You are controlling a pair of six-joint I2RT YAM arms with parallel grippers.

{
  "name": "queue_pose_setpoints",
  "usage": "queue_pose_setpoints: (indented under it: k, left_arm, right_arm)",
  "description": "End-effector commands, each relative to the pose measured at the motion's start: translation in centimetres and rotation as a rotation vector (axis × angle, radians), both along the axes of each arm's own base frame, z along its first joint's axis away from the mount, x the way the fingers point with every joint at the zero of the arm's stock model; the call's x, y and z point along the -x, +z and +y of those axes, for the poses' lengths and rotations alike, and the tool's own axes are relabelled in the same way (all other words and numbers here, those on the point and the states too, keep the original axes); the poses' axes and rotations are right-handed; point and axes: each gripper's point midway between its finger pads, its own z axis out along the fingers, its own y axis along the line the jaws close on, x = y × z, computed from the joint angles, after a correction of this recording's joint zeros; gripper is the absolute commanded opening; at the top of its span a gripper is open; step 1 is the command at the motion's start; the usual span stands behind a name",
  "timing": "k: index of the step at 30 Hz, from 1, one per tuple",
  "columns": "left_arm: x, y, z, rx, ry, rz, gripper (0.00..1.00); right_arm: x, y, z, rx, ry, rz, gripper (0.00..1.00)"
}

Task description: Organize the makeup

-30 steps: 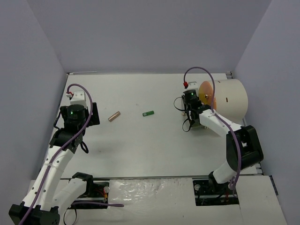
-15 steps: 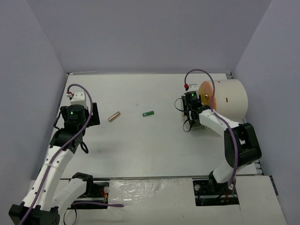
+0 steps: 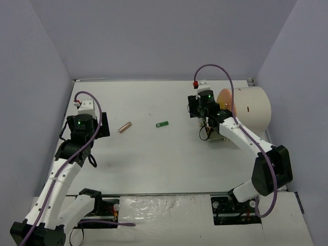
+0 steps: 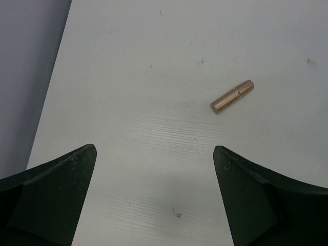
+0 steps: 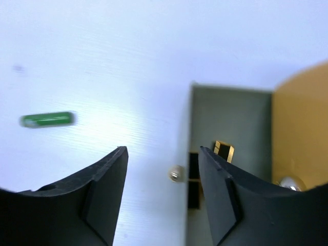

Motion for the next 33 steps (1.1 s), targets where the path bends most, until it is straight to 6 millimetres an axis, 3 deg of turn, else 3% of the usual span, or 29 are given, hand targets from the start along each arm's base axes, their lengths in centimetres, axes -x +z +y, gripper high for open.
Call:
queue_pose_setpoints:
  k: [1,4,8,14,20,25,33]
  left_arm:
    - [-1.1,1.5,0.1,0.013,0.011,-0.063,0.97]
    - [-1.0,1.5,0.1,0.013,0.009,-0.064,0.97]
    - [-1.0,1.5,0.1,0.013,0.01,-0.063,0.97]
    - [-1.1,1.4,0.1,0.012,0.01,-0.06,0.97]
    - [-1.1,1.3,0.1,0.01,0.01,-0.056,0.97]
    - [-1.2,1.3,0.1,0.009,0.008,-0.053,0.97]
    - [-1.2,1.3,0.1,0.009,0.008,-0.053,0.97]
  right_arm:
    - [-0.5,5.2,6.1,-0.1,0.261,-0.094,0.58]
    - [-0.3,3.7,10.0,-0.105,0.468,-0.043,0.63]
    - [-0.2,1.9,13.5,-0.103,0.661,0.01,0.65]
    - [-0.1,-2.7,16.9,-0.061,0.849,0.13,0.7]
    - [-1.0,-6.3,19.1,-0.012,0.904,0.179,0.69]
    - [-2.1,-8.2,19.8,0.011,0.91,0.197,0.68]
    - [-2.7,-11.4,19.3,0.055,0.886,0.25,0.64]
